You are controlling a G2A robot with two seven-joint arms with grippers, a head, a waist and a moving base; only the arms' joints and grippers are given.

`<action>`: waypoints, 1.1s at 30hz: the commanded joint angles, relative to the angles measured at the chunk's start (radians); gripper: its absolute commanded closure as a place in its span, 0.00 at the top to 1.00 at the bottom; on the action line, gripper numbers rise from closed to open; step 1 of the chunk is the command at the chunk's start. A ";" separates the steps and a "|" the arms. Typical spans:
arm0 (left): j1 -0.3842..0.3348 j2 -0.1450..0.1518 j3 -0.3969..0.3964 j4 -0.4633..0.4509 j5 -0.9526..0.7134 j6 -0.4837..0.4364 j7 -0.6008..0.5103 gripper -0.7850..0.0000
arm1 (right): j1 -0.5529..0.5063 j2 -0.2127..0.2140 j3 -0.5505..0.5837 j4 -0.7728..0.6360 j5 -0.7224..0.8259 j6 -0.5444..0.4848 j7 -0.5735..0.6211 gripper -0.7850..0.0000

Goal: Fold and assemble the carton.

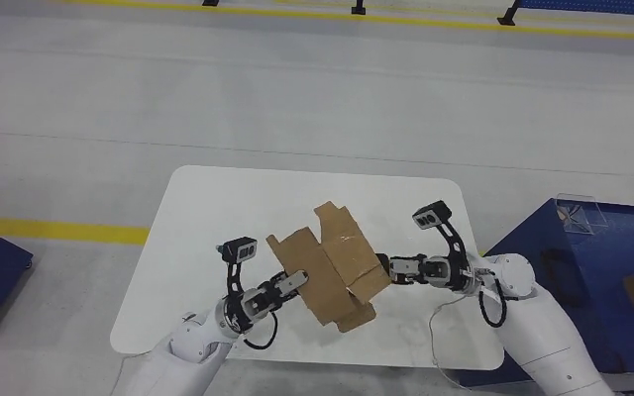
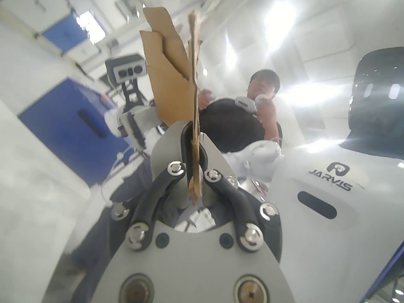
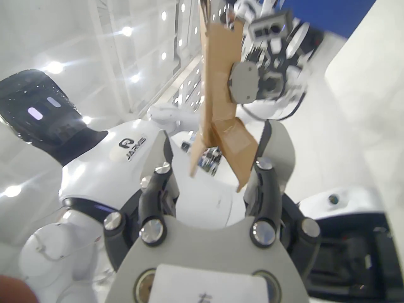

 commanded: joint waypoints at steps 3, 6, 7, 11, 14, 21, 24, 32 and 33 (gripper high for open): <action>0.031 -0.054 -0.013 -0.060 0.214 -0.009 0.359 0.00 | -0.055 0.006 0.083 -0.046 -0.090 -0.129 -0.148 1.00; 0.050 -0.101 0.020 -0.077 0.323 -0.009 0.560 0.00 | -0.098 0.004 0.112 -0.093 -0.230 -0.215 -0.277 1.00; 0.052 -0.111 0.033 -0.078 0.334 -0.009 0.599 0.00 | -0.107 0.003 0.111 -0.107 -0.257 -0.227 -0.300 1.00; 0.029 -0.163 0.094 -0.032 0.445 -0.009 0.752 0.00 | -0.144 -0.005 0.092 -0.158 -0.348 -0.253 -0.370 1.00; 0.011 -0.190 0.138 -0.010 0.492 -0.009 0.804 0.00 | -0.154 -0.011 0.069 -0.179 -0.368 -0.247 -0.393 1.00; -0.003 -0.221 0.193 0.019 0.509 -0.009 0.841 0.00 | -0.154 -0.016 0.062 -0.180 -0.321 -0.244 -0.374 0.50; 0.004 -0.224 0.196 0.014 0.491 -0.009 0.824 0.00 | -0.155 -0.018 0.062 -0.177 -0.325 -0.247 -0.378 0.46; 0.029 -0.227 0.168 0.003 0.465 -0.009 0.781 0.00 | -0.170 -0.022 0.059 -0.196 -0.317 -0.252 -0.371 0.00; 0.033 -0.228 0.163 0.003 0.463 -0.009 0.777 0.00 | -0.173 -0.022 0.060 -0.198 -0.312 -0.251 -0.370 0.00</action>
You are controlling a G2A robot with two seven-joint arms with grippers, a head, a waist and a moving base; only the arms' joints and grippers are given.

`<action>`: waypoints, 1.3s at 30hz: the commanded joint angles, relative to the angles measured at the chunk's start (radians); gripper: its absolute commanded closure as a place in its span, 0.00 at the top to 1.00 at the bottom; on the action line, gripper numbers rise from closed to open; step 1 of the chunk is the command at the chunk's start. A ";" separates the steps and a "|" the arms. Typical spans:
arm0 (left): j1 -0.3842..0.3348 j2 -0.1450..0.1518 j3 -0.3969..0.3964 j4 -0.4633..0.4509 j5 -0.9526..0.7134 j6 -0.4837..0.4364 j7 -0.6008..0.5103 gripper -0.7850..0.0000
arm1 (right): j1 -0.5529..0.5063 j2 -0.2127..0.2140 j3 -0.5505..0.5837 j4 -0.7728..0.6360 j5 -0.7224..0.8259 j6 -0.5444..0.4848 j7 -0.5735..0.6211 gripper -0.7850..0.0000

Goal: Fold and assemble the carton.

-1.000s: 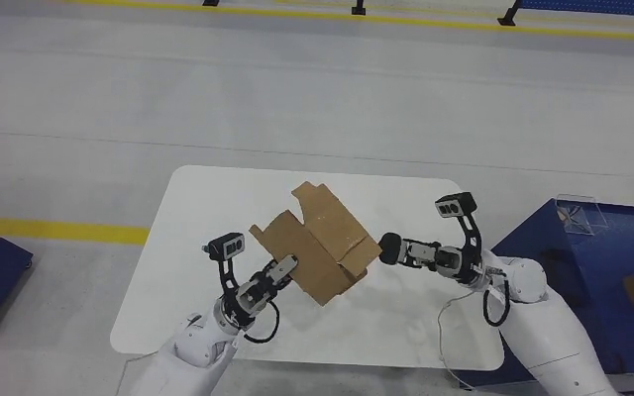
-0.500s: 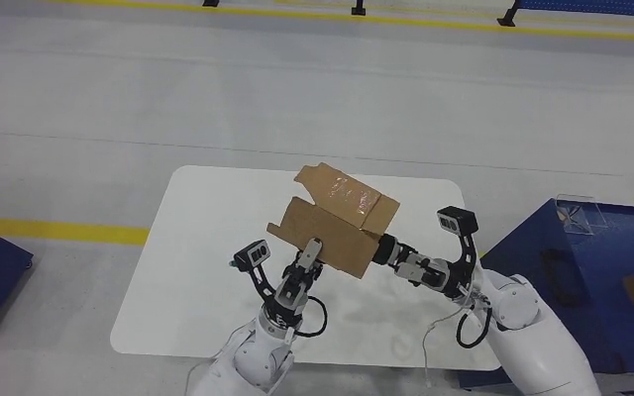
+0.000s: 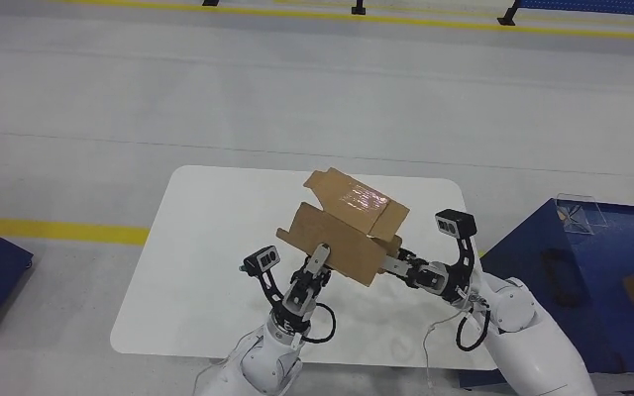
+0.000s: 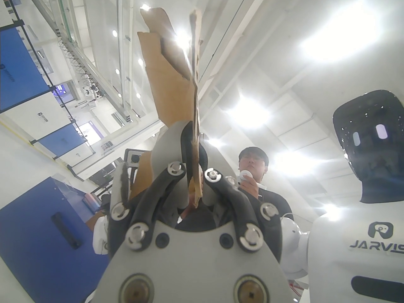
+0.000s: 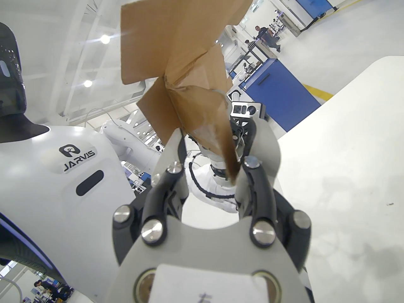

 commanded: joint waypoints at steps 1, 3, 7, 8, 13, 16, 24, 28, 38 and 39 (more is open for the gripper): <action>0.008 -0.001 -0.007 -0.001 -0.007 0.000 -0.007 0.00 | -0.004 0.000 0.003 -0.004 0.007 0.002 0.003 0.00; 0.015 -0.002 -0.014 -0.001 -0.018 0.000 -0.021 0.00 | -0.008 0.000 0.006 -0.009 0.014 0.006 0.009 0.00; 0.036 -0.004 -0.045 -0.001 -0.055 0.000 -0.045 1.00 | -0.017 0.001 0.019 -0.014 0.012 0.032 0.006 0.00; 0.040 -0.003 -0.056 0.001 -0.060 0.000 -0.047 1.00 | -0.018 0.001 0.024 -0.013 0.008 0.045 -0.002 0.00; 0.077 0.009 -0.208 0.048 -0.077 0.000 -0.039 1.00 | -0.023 0.003 0.069 -0.026 -0.172 0.135 -0.118 0.00; 0.087 0.016 -0.306 0.096 -0.097 0.000 -0.032 1.00 | -0.035 0.004 0.077 -0.047 -0.253 0.177 -0.138 0.00; 0.091 0.025 -0.391 0.078 -0.113 0.000 -0.201 1.00 | -0.047 0.012 0.079 -0.070 -0.473 0.207 -0.075 0.00; 0.098 0.034 -0.412 -0.004 -0.029 0.000 -0.328 1.00 | -0.055 0.015 0.054 -0.102 -0.618 0.195 -0.034 0.00; 0.096 0.074 -0.371 -0.097 0.087 0.000 -0.642 1.00 | -0.091 0.032 0.058 -0.187 -0.720 0.098 0.056 0.00; 0.093 0.079 -0.367 -0.087 0.085 0.000 -0.669 1.00 | -0.096 0.034 0.064 -0.194 -0.719 0.086 0.061 0.00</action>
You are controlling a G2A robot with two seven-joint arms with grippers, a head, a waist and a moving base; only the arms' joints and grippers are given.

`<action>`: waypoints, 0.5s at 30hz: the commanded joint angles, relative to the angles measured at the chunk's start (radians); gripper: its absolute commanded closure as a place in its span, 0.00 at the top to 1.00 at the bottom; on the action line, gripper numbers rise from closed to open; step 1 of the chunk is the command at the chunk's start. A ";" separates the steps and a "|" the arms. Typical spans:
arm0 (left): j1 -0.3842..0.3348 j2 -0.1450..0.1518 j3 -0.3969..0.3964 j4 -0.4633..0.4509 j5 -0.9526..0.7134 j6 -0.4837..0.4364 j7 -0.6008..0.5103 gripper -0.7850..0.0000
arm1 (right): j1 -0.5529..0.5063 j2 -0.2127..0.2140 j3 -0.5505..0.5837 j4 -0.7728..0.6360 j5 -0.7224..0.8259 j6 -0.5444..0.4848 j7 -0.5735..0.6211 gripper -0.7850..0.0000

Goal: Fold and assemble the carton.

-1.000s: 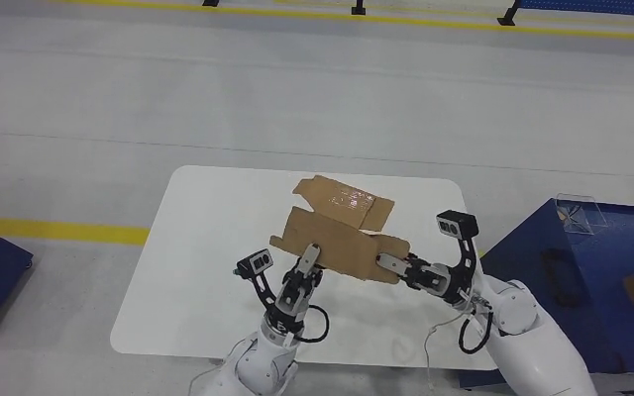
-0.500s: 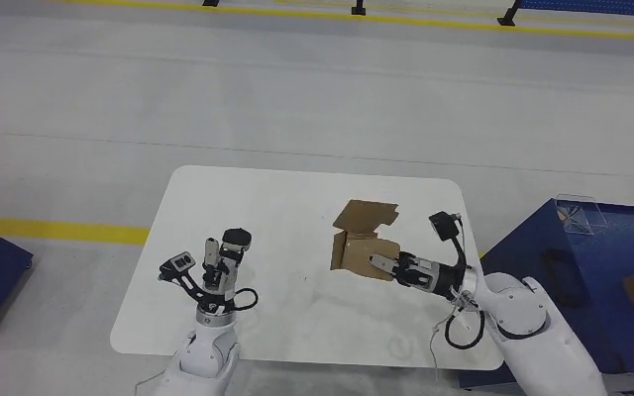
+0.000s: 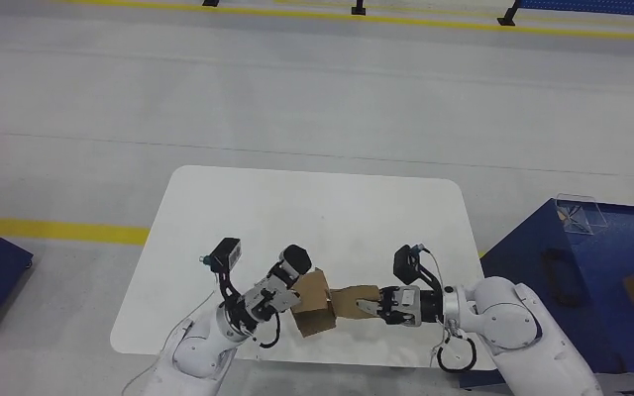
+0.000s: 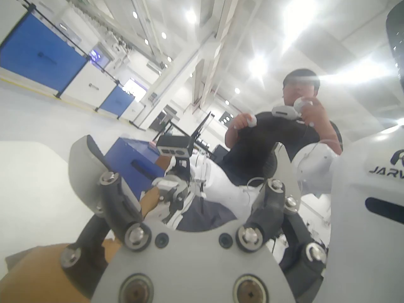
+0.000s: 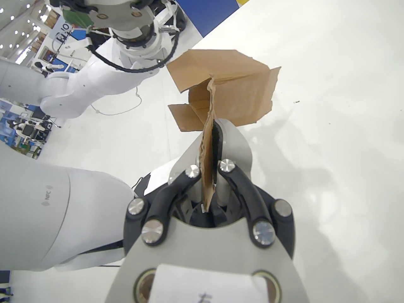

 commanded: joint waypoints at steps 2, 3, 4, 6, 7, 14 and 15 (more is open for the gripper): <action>-0.014 0.011 0.009 0.026 -0.006 0.000 -0.068 1.00 | -0.012 0.006 0.015 -0.018 0.002 -0.030 0.013 0.00; -0.019 0.014 0.015 0.037 -0.014 0.000 -0.080 1.00 | -0.017 0.008 0.020 -0.022 0.003 -0.036 0.013 0.00; -0.026 0.016 0.022 0.051 -0.019 0.000 -0.096 1.00 | -0.022 0.010 0.025 -0.027 0.005 -0.042 0.015 0.00; -0.041 0.021 0.031 0.081 -0.021 0.000 -0.118 1.00 | -0.030 0.013 0.033 -0.035 0.005 -0.053 0.017 0.00; -0.049 0.022 0.036 0.095 -0.018 0.000 -0.127 1.00 | -0.034 0.014 0.037 -0.038 0.005 -0.057 0.015 0.00; -0.082 0.031 0.061 0.138 -0.027 0.000 -0.136 1.00 | -0.059 0.025 0.057 -0.060 0.005 -0.081 0.017 0.00; -0.083 0.033 0.064 0.145 -0.026 0.000 -0.142 1.00 | -0.062 0.026 0.060 -0.062 0.008 -0.082 0.015 0.00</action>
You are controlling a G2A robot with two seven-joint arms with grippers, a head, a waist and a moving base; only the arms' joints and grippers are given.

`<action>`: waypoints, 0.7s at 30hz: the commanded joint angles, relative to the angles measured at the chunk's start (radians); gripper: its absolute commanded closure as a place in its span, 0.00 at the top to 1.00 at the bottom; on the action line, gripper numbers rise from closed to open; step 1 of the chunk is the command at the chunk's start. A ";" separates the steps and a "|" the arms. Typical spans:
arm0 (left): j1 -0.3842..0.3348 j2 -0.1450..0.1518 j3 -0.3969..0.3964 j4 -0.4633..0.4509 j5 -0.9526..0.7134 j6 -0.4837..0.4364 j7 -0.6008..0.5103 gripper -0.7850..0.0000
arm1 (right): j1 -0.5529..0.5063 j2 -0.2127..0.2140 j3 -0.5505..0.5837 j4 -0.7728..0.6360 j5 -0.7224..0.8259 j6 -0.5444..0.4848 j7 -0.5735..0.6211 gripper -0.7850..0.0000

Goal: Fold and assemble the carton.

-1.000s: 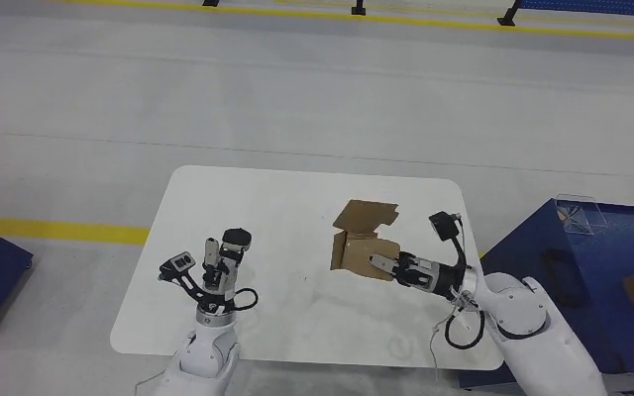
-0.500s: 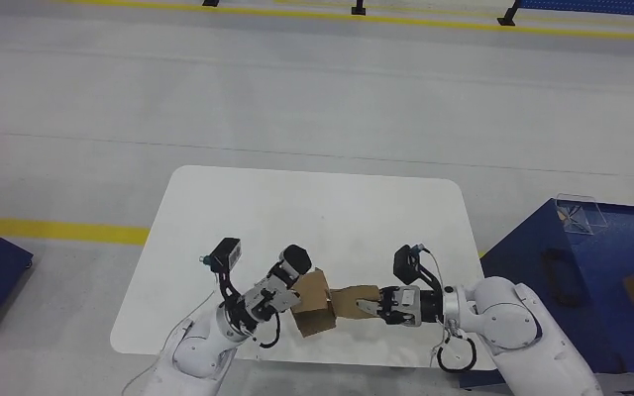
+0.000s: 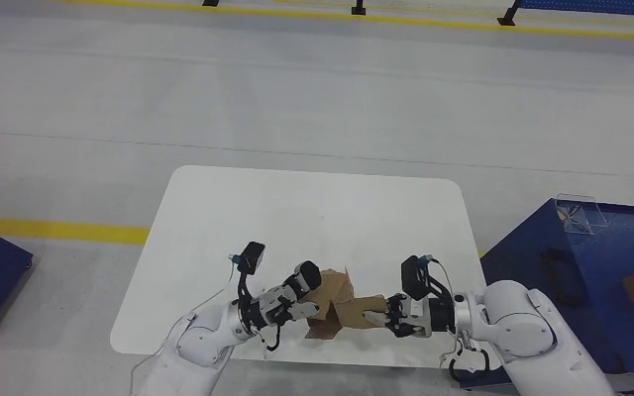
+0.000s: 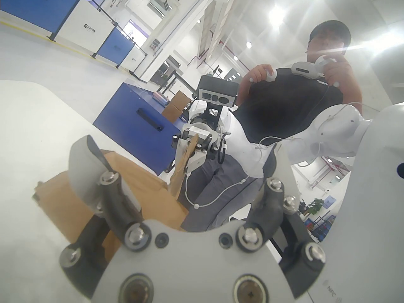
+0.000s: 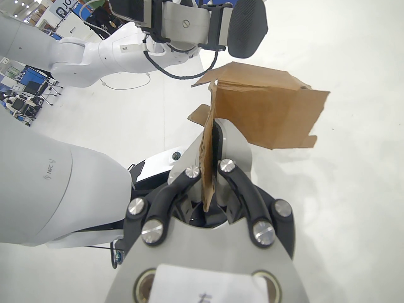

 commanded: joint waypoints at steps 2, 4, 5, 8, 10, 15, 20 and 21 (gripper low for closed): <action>0.001 0.006 0.013 0.019 0.000 0.019 -0.027 1.00 | -0.005 0.003 0.008 -0.005 0.006 -0.003 -0.005 0.00; 0.007 0.012 0.030 0.019 -0.030 0.045 -0.066 1.00 | -0.007 0.006 0.014 -0.009 0.012 -0.004 -0.015 0.00; 0.009 0.015 0.036 0.018 -0.048 0.056 -0.085 1.00 | -0.007 0.007 0.016 -0.010 0.011 -0.004 -0.017 0.00; 0.009 0.023 0.041 0.008 -0.102 0.057 -0.114 1.00 | -0.011 0.009 0.017 -0.009 0.022 0.006 -0.023 0.00; 0.008 0.025 0.037 0.006 -0.124 0.038 -0.096 1.00 | -0.010 0.009 0.016 -0.010 0.029 0.010 -0.025 0.00; 0.006 0.024 0.032 0.001 -0.139 0.003 -0.062 1.00 | -0.010 0.009 0.016 -0.010 0.029 0.010 -0.025 0.00; 0.006 0.024 0.032 0.001 -0.139 0.003 -0.062 1.00 | -0.014 0.008 0.014 -0.011 0.035 0.031 -0.048 0.00; 0.006 0.024 0.032 0.001 -0.139 0.003 -0.062 1.00 | -0.013 0.008 0.014 -0.012 0.039 0.046 -0.061 0.00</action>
